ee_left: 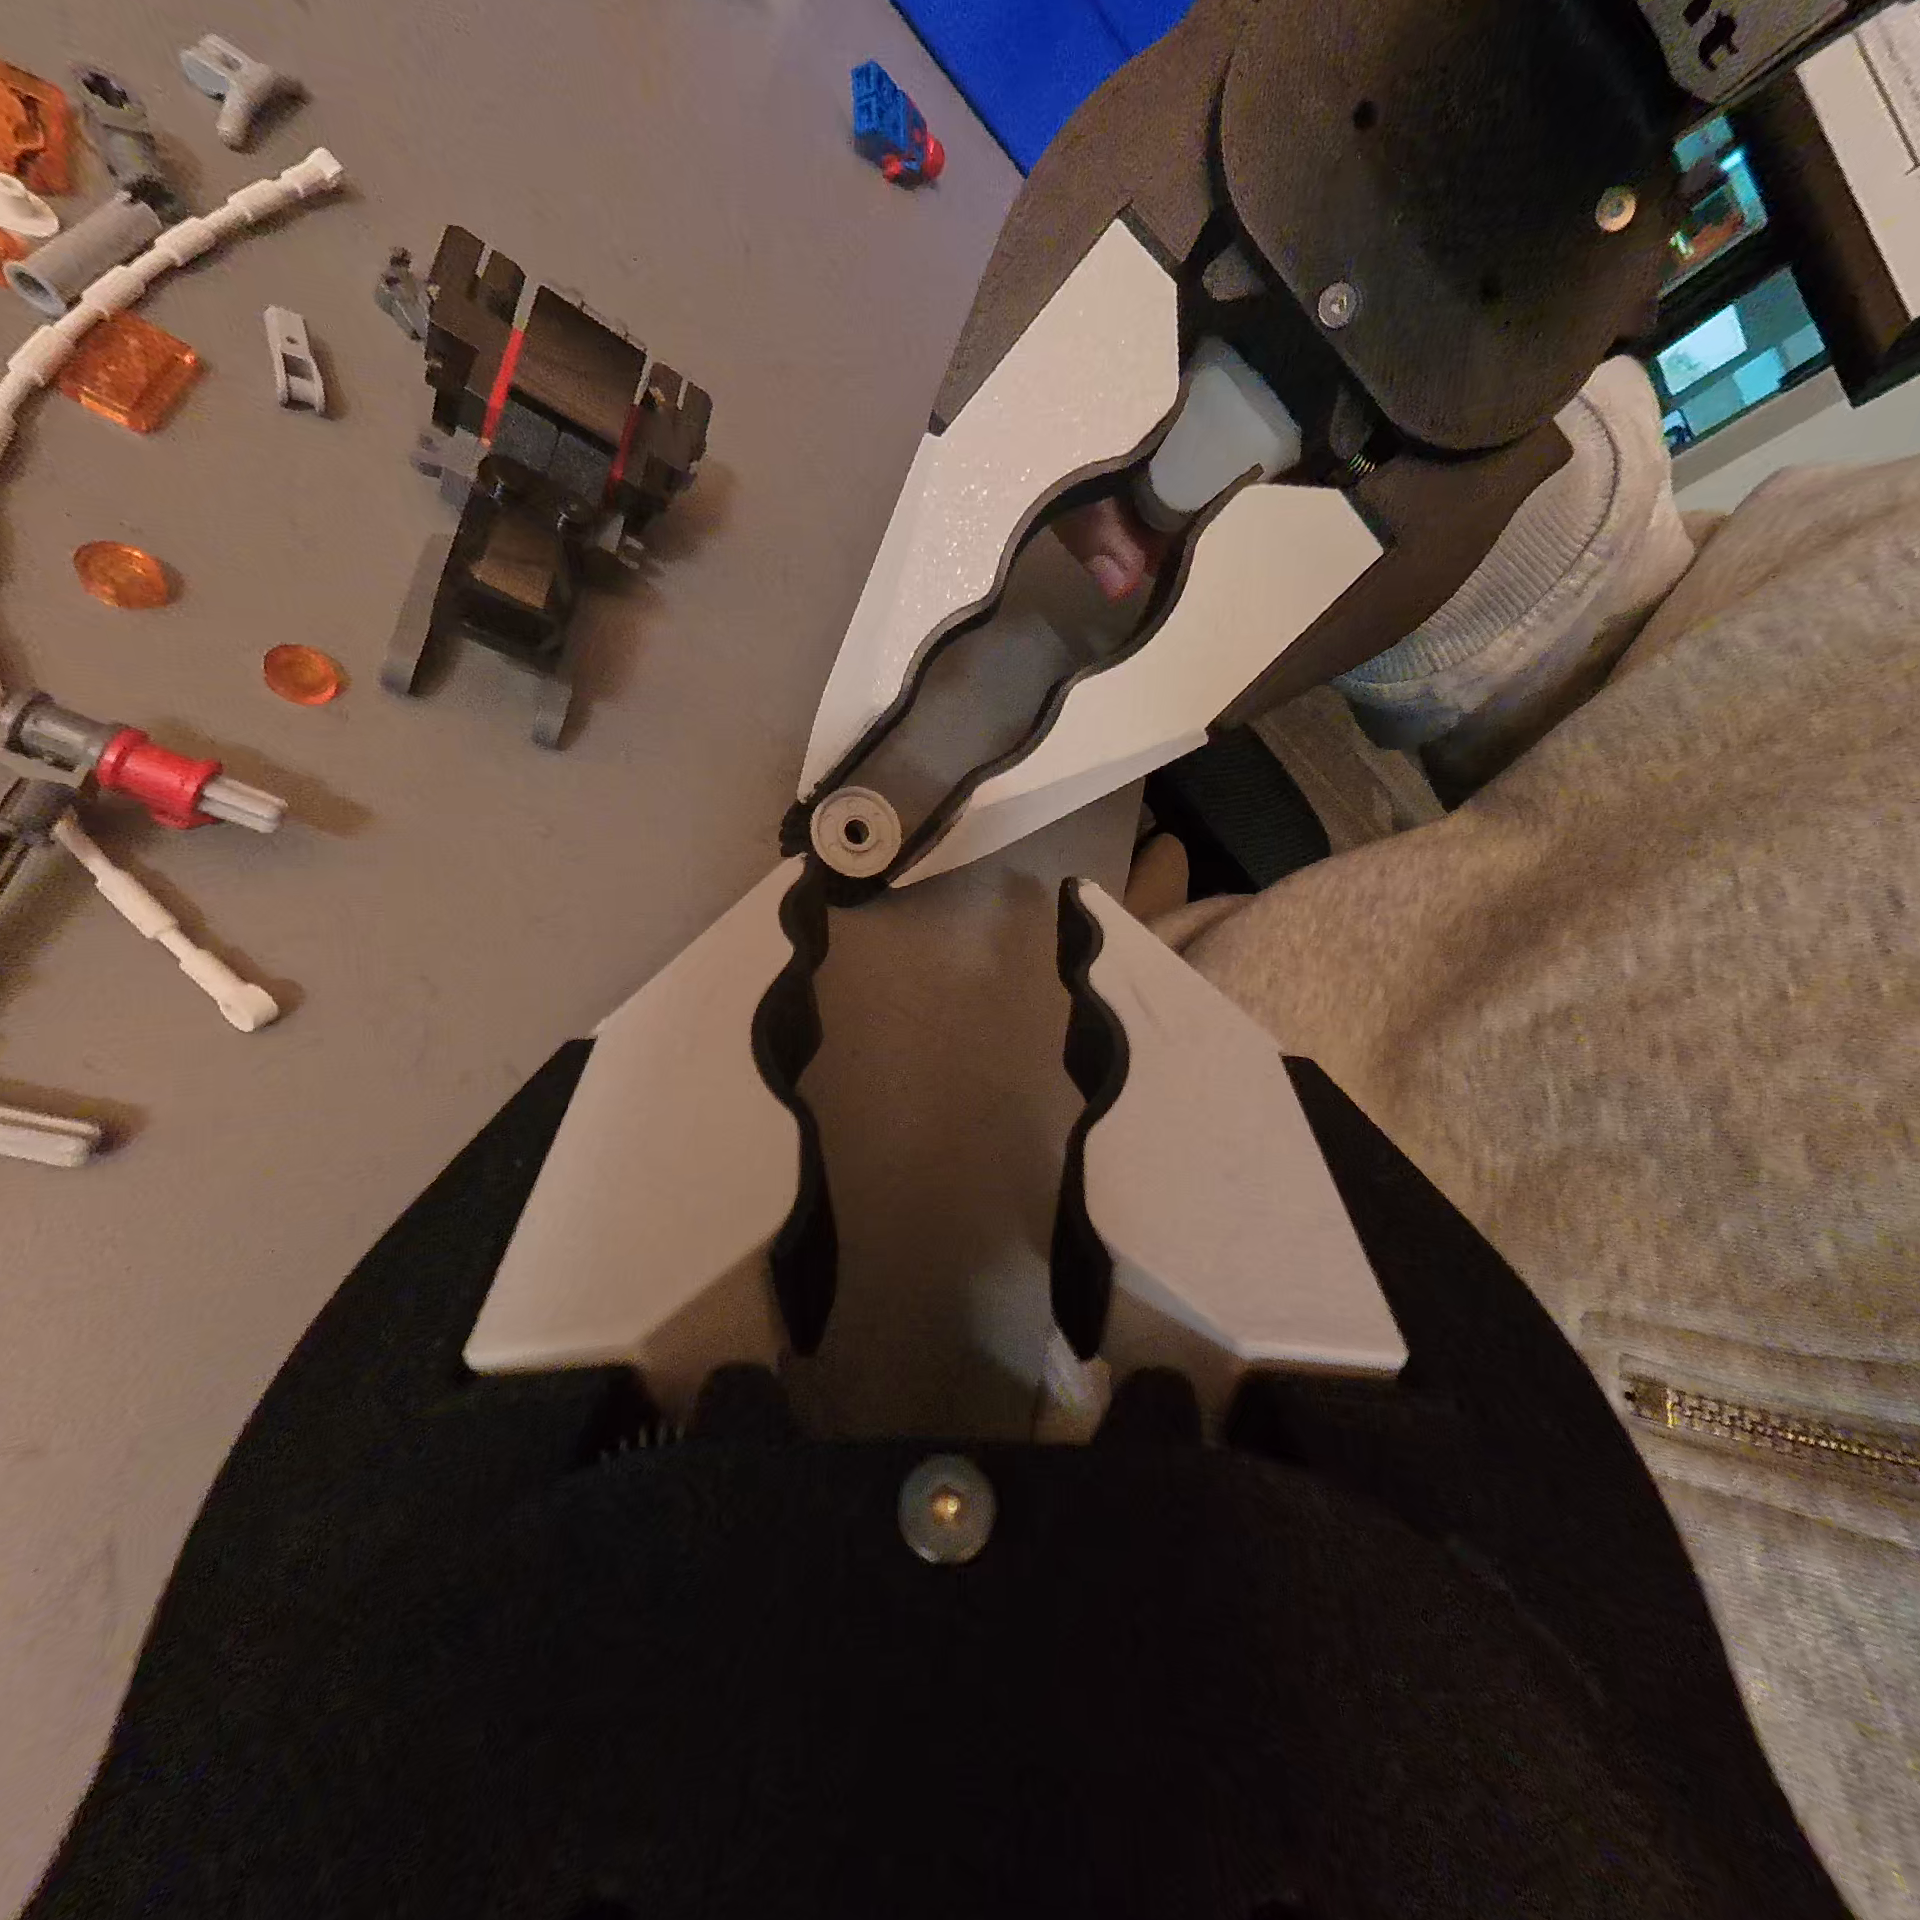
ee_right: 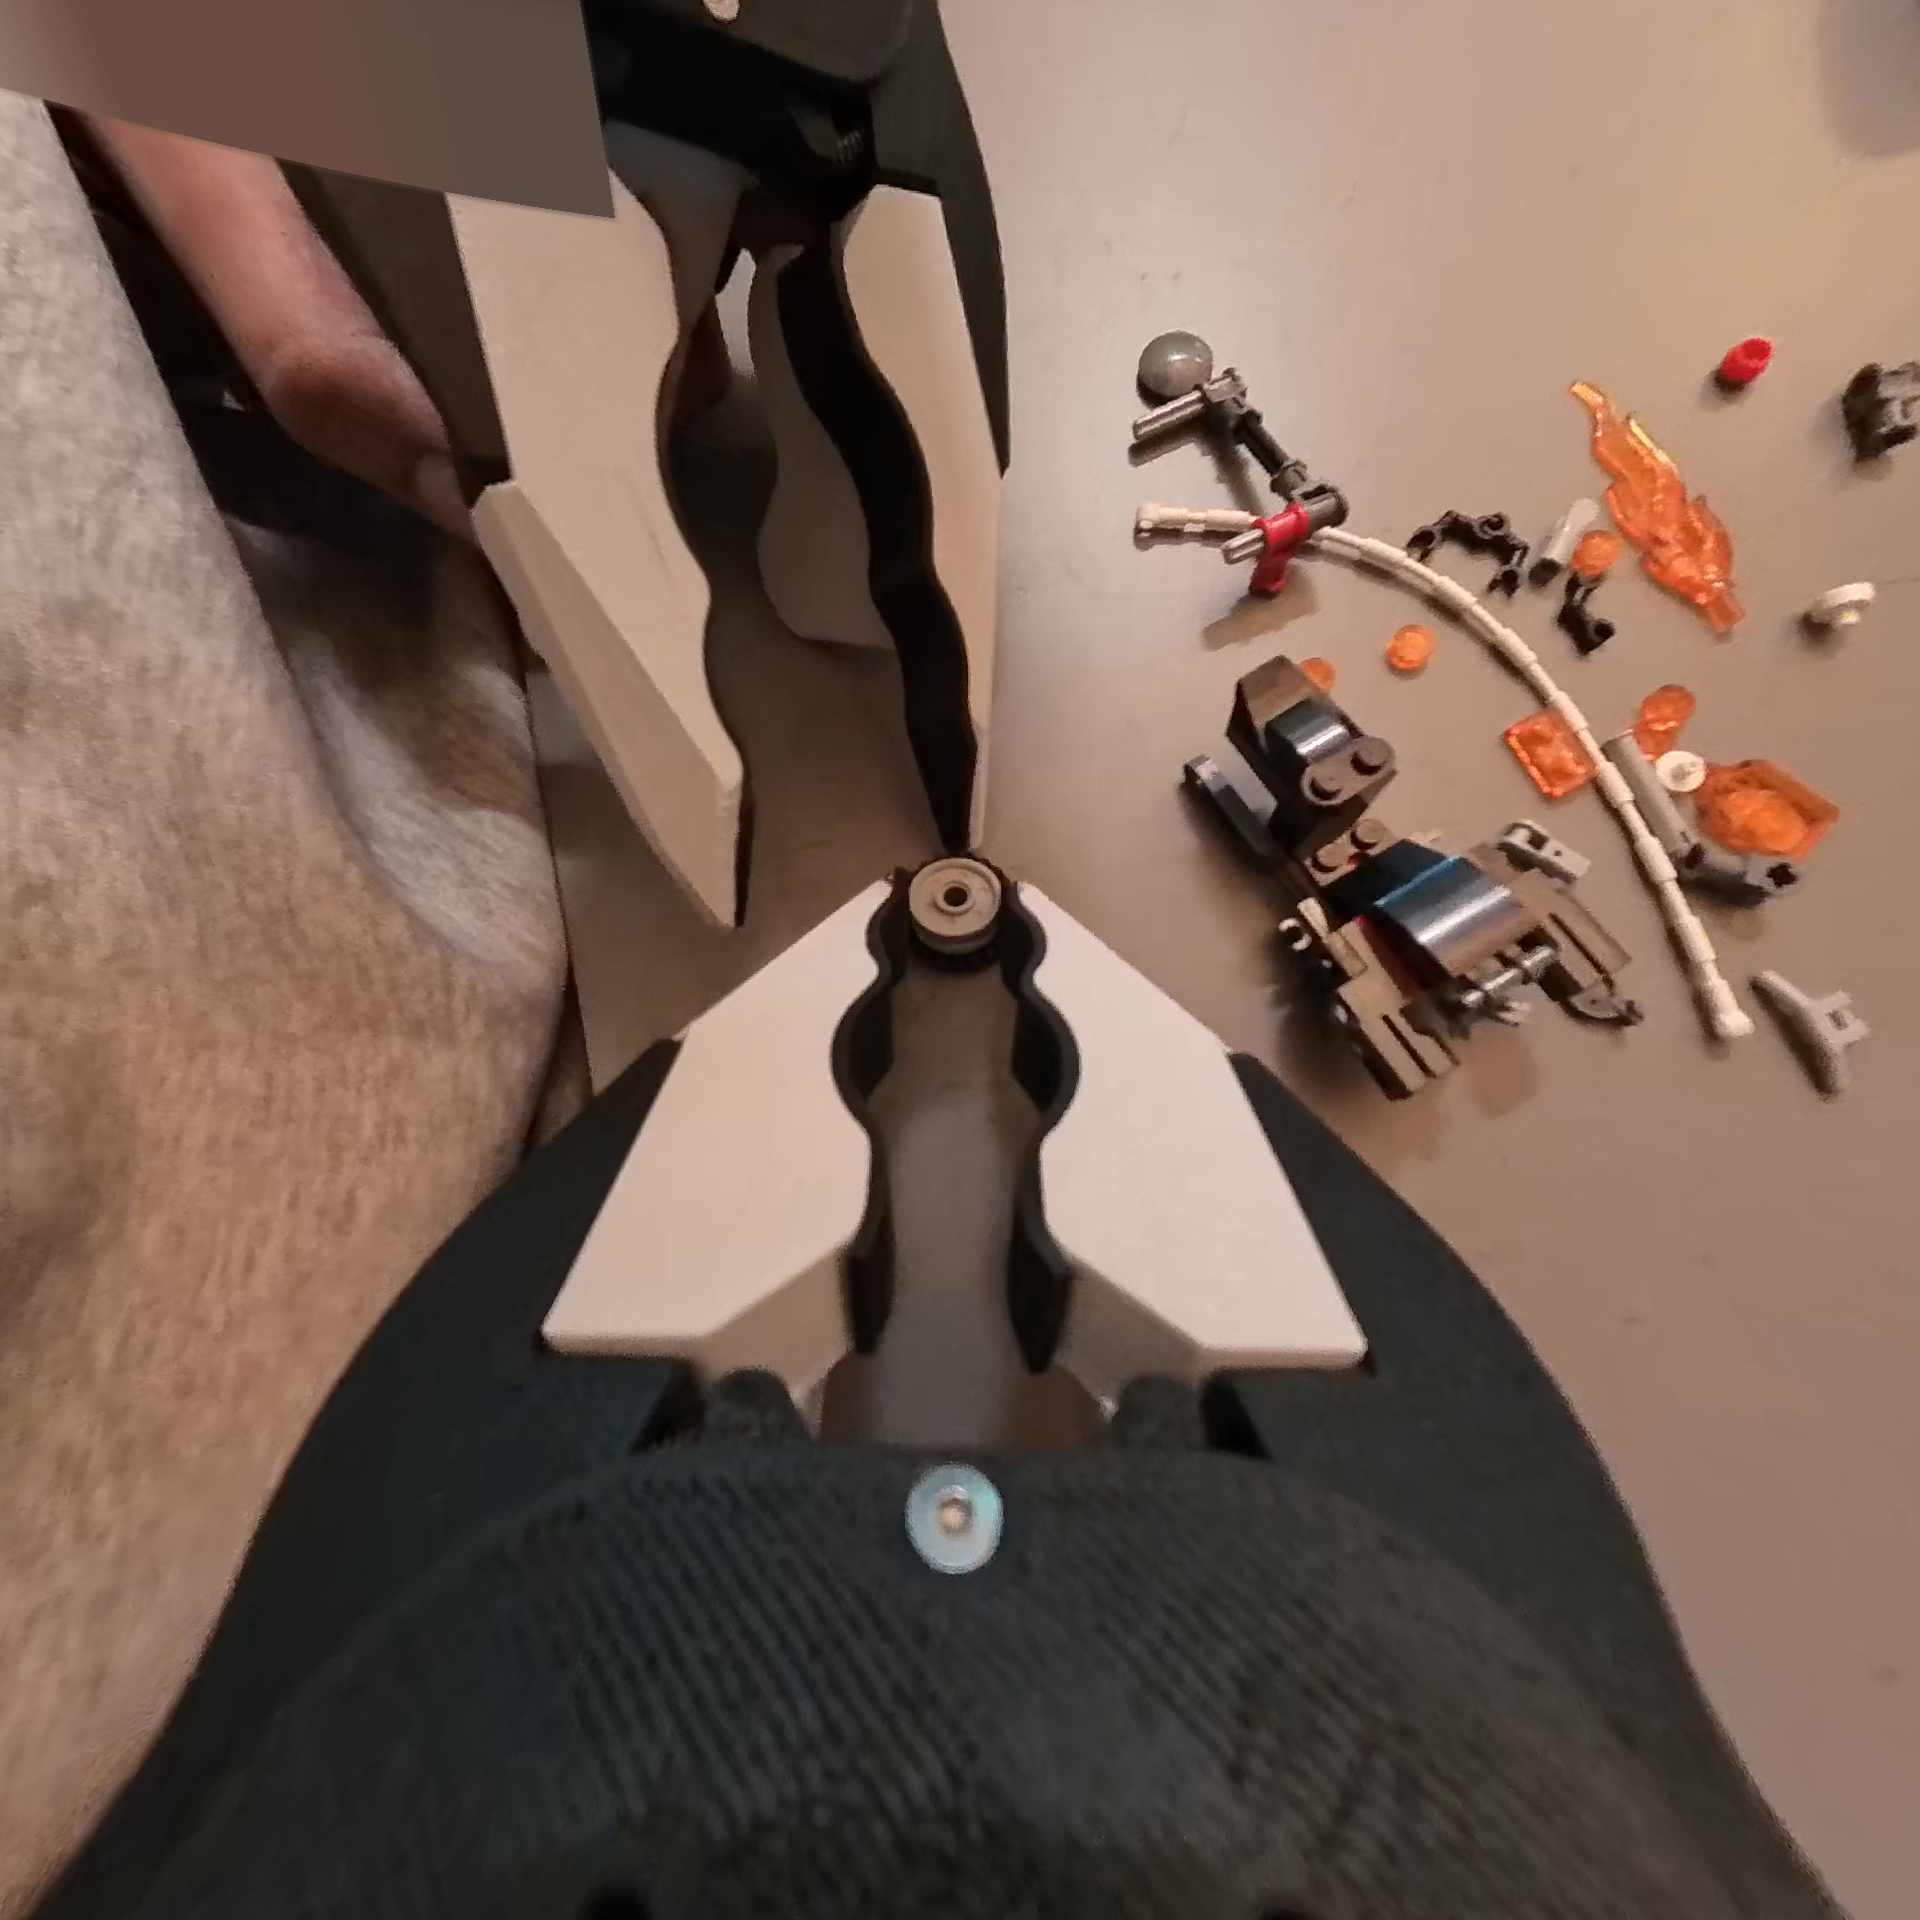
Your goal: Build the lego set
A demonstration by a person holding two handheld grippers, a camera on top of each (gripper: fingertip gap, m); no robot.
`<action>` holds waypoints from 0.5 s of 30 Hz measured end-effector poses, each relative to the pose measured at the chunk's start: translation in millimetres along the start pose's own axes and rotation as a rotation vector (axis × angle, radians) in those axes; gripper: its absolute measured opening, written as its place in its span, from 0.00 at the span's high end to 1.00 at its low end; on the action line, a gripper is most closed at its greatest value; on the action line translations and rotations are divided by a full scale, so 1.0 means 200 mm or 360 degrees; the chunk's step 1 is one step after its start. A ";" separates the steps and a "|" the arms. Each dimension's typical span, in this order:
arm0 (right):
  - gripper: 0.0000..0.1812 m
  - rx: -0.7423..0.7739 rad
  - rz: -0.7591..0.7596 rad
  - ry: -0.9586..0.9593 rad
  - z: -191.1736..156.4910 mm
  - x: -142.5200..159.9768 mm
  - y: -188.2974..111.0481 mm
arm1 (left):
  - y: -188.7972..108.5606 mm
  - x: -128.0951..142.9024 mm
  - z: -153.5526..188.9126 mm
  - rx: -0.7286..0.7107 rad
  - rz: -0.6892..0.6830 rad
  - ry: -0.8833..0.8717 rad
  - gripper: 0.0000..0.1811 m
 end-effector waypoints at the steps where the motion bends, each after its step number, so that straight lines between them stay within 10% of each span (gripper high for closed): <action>1: 0.91 -0.0004 0.0010 -0.0013 0.00 0.00 0.00 | 0.00 0.00 0.00 -0.0006 -0.0002 0.0007 0.76; 15: 0.79 -0.0017 0.0118 -0.0010 -0.02 0.00 -0.02 | 0.00 0.00 0.00 -0.0024 -0.0009 0.0010 0.78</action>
Point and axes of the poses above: each gripper's, where its closed fingertips meet, y out along the fingers, x out of its underside, z = x × y across the jaws, the point moved 5 cm from there along -y, back along the fingers, and after that the axes turned 13 degrees about z, right-handed, at the moved point
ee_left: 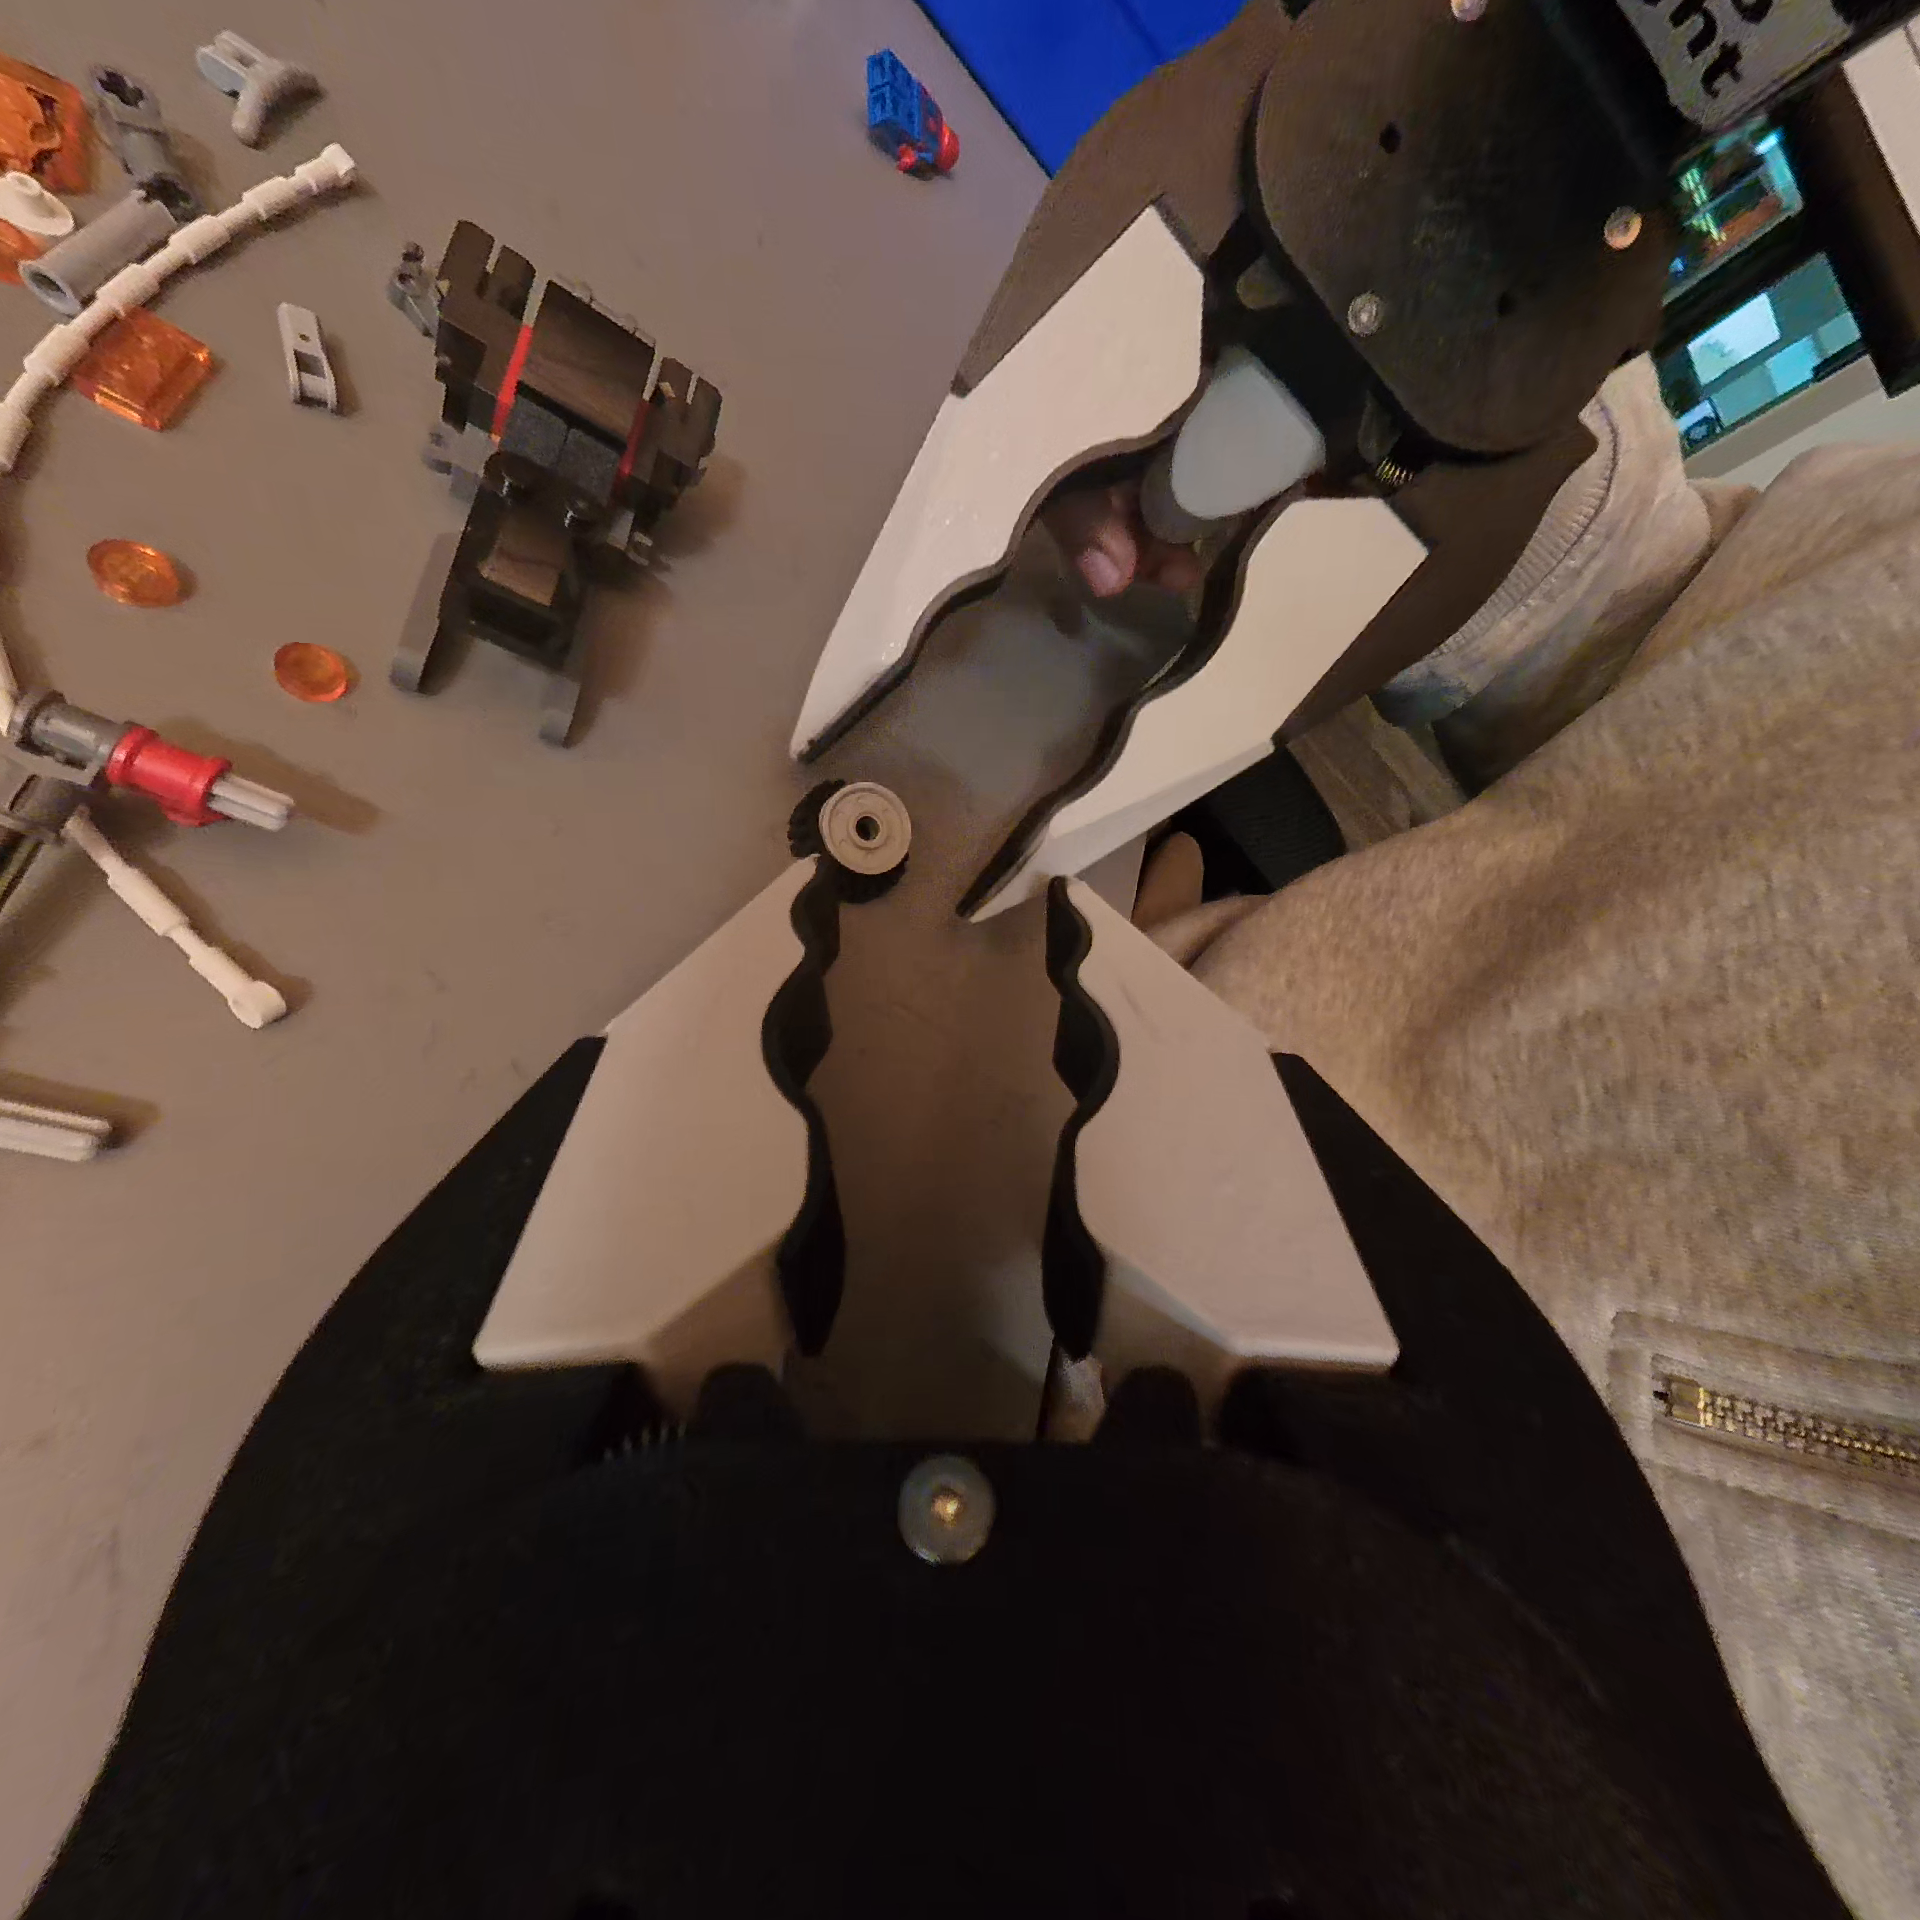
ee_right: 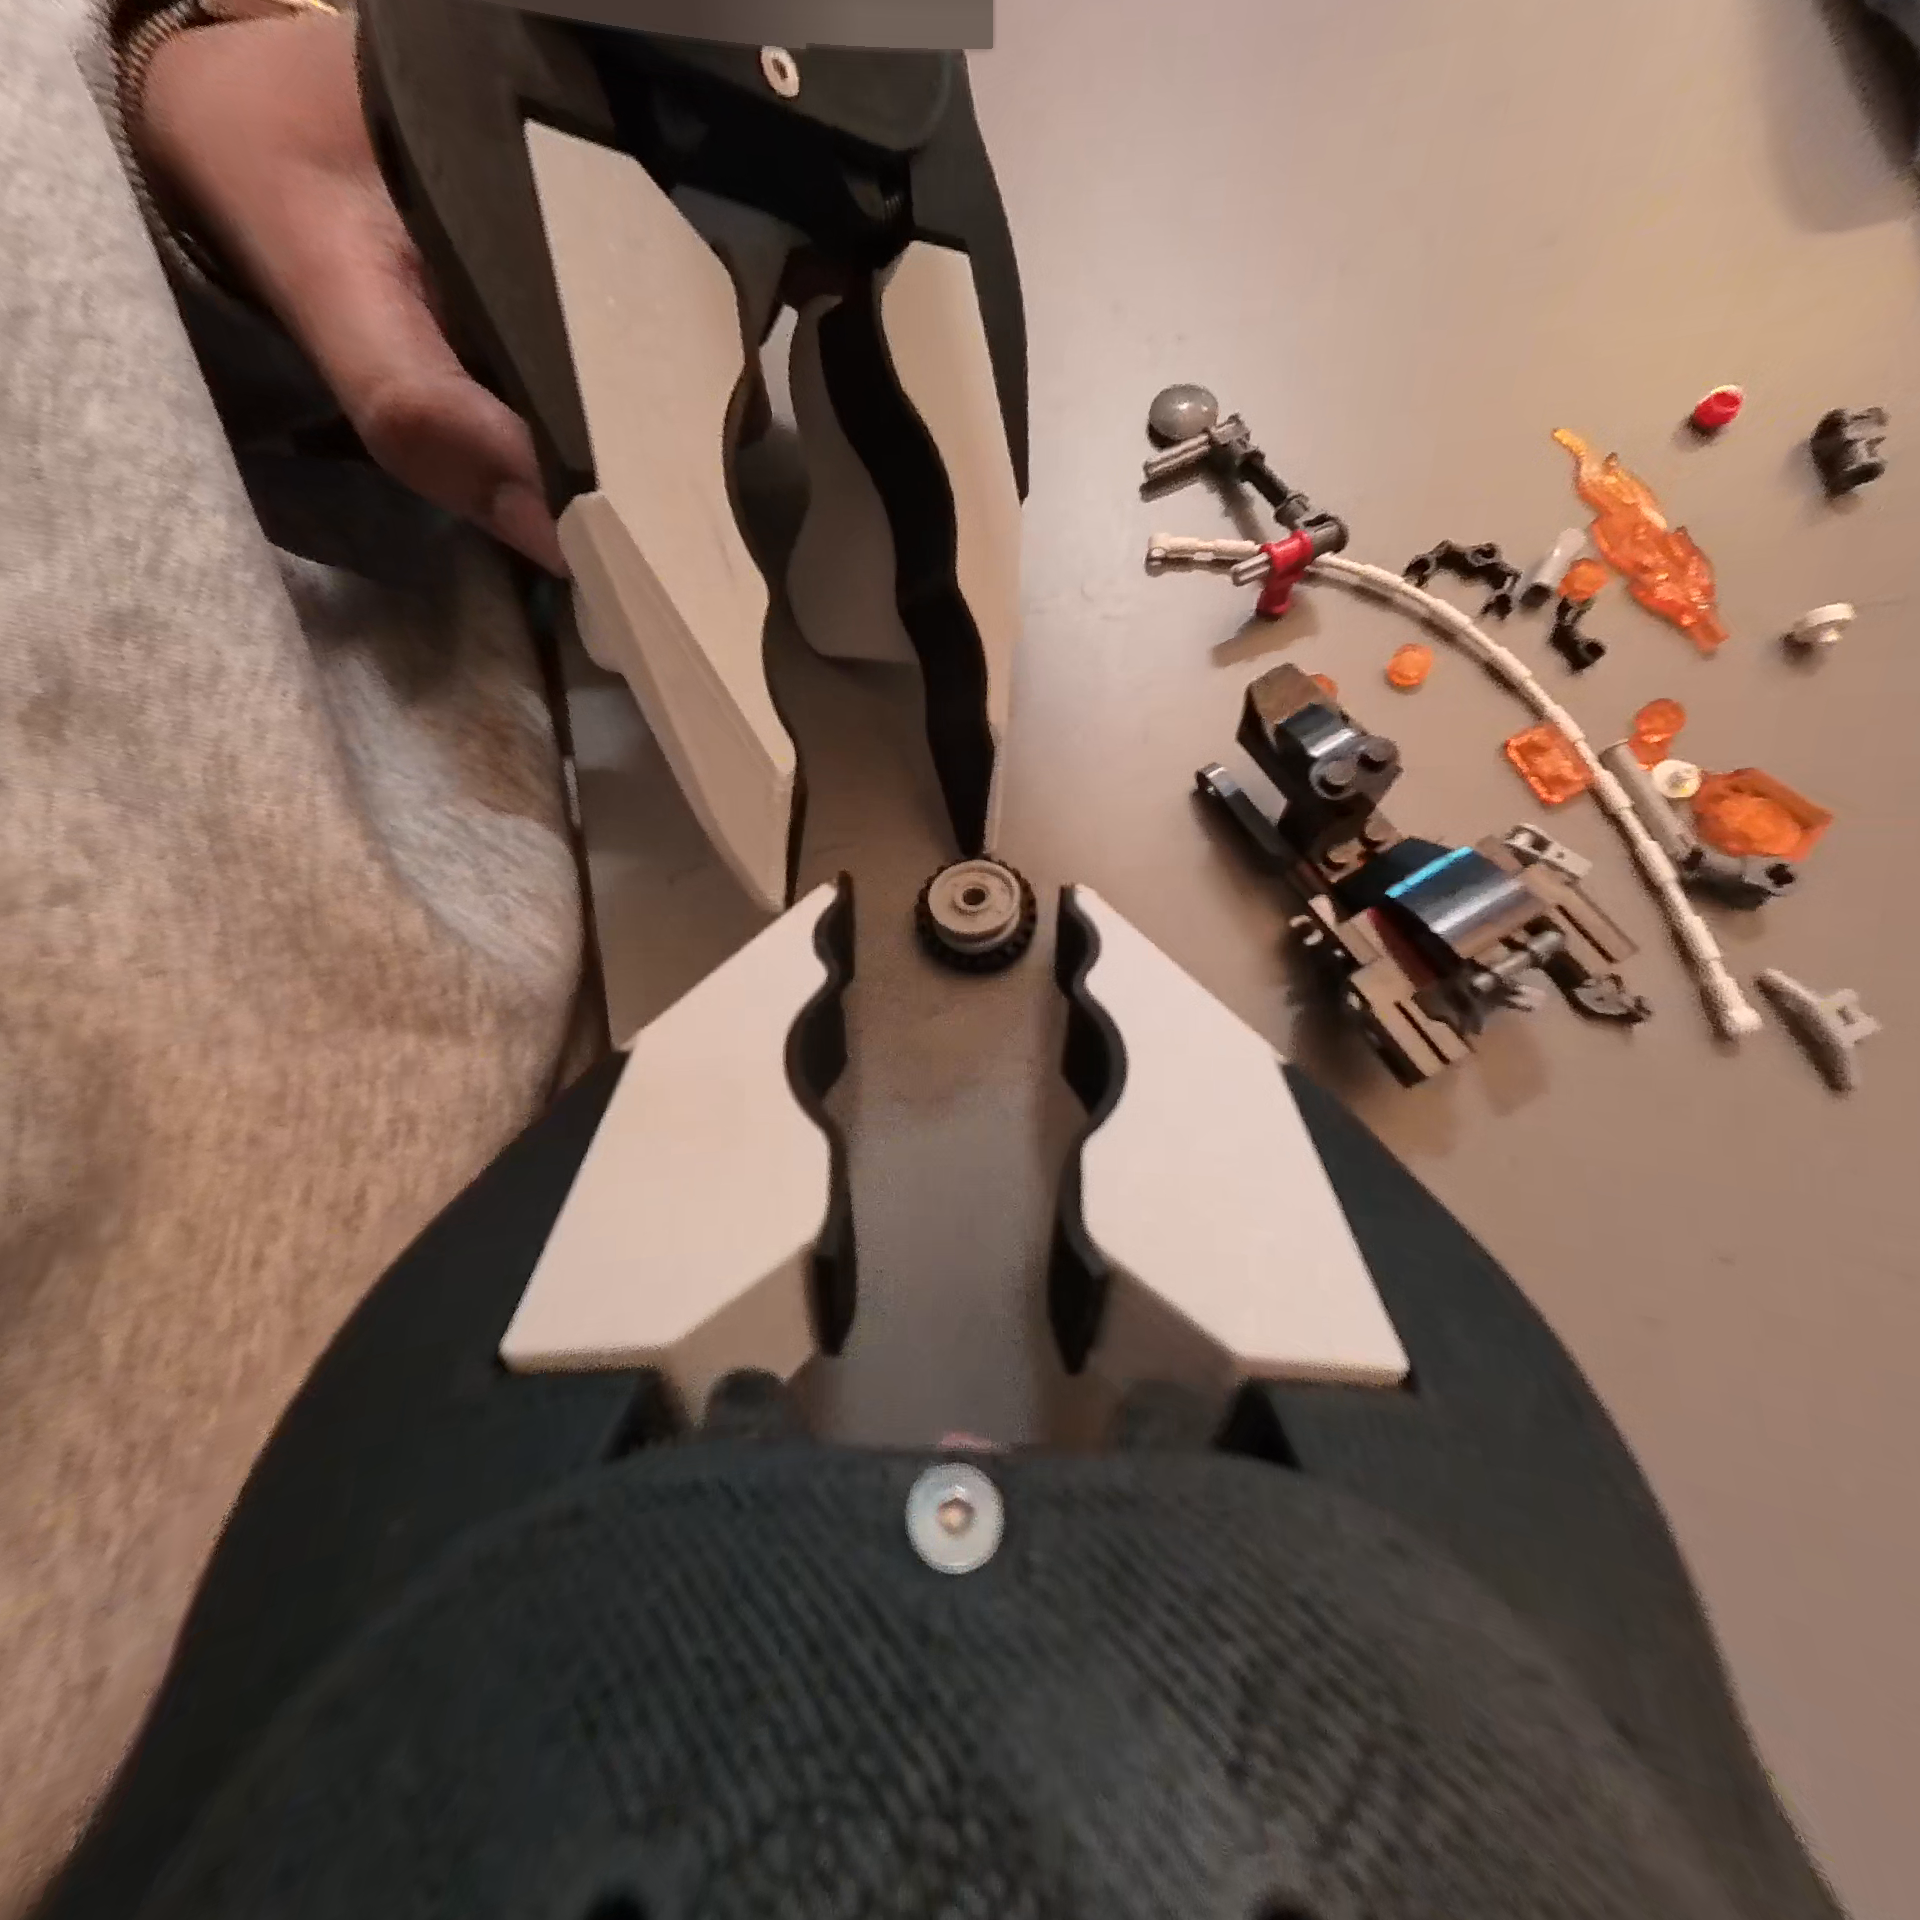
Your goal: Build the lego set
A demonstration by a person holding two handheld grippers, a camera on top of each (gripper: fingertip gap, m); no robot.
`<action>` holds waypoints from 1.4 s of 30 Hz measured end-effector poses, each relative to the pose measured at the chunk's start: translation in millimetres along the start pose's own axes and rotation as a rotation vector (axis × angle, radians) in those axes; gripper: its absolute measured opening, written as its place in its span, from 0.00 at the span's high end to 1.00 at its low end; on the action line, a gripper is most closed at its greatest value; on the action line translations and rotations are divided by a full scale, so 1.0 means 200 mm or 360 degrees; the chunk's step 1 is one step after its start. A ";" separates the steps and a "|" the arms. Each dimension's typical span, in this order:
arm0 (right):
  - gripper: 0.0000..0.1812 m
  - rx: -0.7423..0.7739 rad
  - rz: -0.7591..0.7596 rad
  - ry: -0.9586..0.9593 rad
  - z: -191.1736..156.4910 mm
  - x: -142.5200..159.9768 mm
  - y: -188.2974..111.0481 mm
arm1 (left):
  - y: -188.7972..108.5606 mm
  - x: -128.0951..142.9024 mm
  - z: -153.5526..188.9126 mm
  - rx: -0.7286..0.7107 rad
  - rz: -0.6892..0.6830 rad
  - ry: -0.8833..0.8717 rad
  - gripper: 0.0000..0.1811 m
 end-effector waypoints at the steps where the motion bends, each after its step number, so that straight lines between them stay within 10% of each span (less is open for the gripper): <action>1: 0.79 -0.0002 0.0017 0.0003 0.00 -0.01 -0.01 | 0.00 0.00 0.00 0.0002 0.0001 -0.0005 0.79; 11: 1.00 -0.0148 -0.0074 -0.0062 0.05 -0.02 -0.04 | 0.00 0.00 -0.01 0.0003 -0.0011 -0.0024 0.82; 42: 0.99 -0.0342 -0.0629 -0.1450 -0.03 -0.06 0.01 | 0.00 0.00 -0.01 0.0032 -0.0007 -0.0074 0.83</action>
Point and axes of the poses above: each gripper's, where its closed fingertips meet, y out along the fingers, x out of its underside, z = x × y across the jaws, the point moved 5 cm from there along -y, back along the fingers, and after that the axes turned 13 degrees about z, right-handed, at the moved point
